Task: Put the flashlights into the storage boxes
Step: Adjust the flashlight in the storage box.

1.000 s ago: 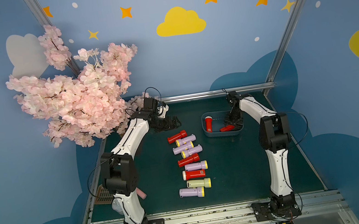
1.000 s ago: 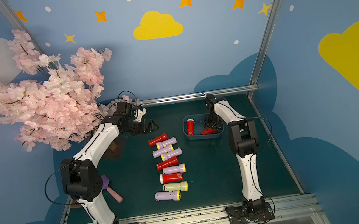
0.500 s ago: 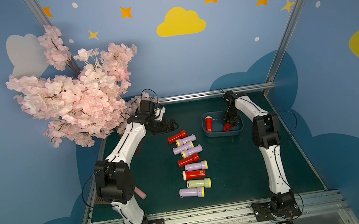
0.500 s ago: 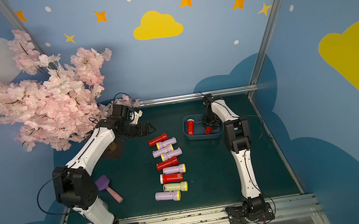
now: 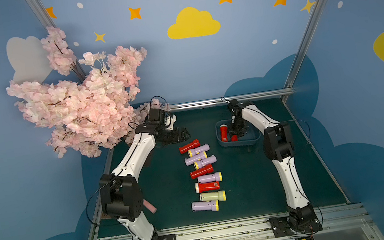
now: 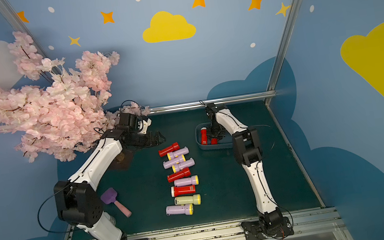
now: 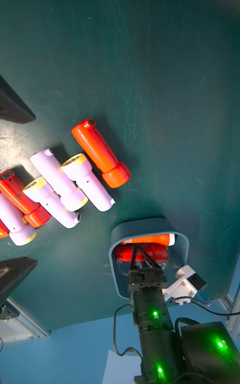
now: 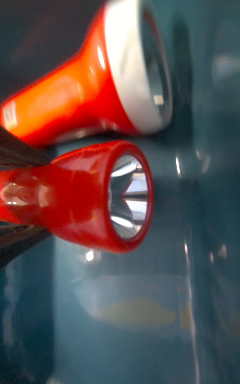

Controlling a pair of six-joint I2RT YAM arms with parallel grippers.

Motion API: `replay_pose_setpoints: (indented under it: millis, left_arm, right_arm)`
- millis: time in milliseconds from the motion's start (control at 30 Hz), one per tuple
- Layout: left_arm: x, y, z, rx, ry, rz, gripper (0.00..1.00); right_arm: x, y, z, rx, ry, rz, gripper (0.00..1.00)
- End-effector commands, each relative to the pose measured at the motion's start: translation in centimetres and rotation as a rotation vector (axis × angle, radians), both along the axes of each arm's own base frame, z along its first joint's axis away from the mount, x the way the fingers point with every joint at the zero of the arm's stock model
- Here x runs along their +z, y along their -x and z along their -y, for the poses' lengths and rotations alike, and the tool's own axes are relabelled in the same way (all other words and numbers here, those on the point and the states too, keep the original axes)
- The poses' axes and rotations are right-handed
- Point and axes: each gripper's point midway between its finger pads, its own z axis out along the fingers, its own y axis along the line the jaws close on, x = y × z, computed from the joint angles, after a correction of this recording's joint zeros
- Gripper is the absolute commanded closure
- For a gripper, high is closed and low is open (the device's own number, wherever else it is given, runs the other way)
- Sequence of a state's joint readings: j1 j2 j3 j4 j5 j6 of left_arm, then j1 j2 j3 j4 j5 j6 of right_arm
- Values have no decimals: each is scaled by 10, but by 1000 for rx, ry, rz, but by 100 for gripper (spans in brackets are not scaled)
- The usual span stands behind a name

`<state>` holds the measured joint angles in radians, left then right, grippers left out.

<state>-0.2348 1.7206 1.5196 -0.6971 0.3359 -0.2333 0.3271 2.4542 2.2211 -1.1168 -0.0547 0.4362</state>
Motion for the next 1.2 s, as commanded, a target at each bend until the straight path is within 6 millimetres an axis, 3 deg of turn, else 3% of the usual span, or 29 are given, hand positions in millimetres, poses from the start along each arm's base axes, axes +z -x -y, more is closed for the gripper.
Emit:
replay_pose_setpoints:
  millis: [0,300,500,733,933,1167]
  left_arm:
    - [9,3,-3,7,9,25,1]
    - [10,10,-6,3,-2,33,1]
    - [10,13,-9,5,-4,40,1]
    - [13,14,-9,8,2,51,1]
    - [15,14,-10,10,7,64,1]
    - [14,14,-9,10,17,63,0]
  right_arm:
    - [12,-15,-8,12,-44,53,61]
    - [13,-17,-18,43,-84,54,53]
    - [15,-15,-21,48,-99,54,52]
    - [38,-14,-20,70,-101,94,52]
    - [66,-10,2,54,-50,148,51]
    - [78,-9,58,-45,89,181,51]
